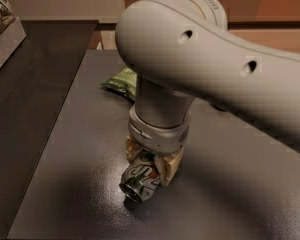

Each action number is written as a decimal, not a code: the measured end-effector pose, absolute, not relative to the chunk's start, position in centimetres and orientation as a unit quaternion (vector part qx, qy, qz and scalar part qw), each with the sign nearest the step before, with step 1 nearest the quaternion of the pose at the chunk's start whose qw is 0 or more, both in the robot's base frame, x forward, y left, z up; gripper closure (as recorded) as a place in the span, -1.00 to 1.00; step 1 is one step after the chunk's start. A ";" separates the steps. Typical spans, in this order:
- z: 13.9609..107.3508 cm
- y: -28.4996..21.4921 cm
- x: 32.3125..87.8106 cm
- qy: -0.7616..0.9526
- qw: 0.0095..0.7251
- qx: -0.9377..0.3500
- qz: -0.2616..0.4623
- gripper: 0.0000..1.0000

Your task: Place 7up can upright

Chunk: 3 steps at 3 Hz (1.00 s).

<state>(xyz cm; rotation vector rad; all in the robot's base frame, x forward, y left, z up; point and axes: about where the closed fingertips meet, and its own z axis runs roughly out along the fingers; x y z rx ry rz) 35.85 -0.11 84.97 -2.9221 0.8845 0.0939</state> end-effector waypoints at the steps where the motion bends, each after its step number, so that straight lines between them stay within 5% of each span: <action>1: 86.3 0.4 35.6 0.301 0.049 -0.952 0.037 0.76; 2: 88.2 1.4 35.9 0.332 0.064 -0.938 0.077 1.00; 3: 90.5 3.1 37.4 0.377 0.100 -0.911 0.136 1.00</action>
Offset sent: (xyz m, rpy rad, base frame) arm 0.0076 0.0297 0.0629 0.1397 0.1979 -0.1890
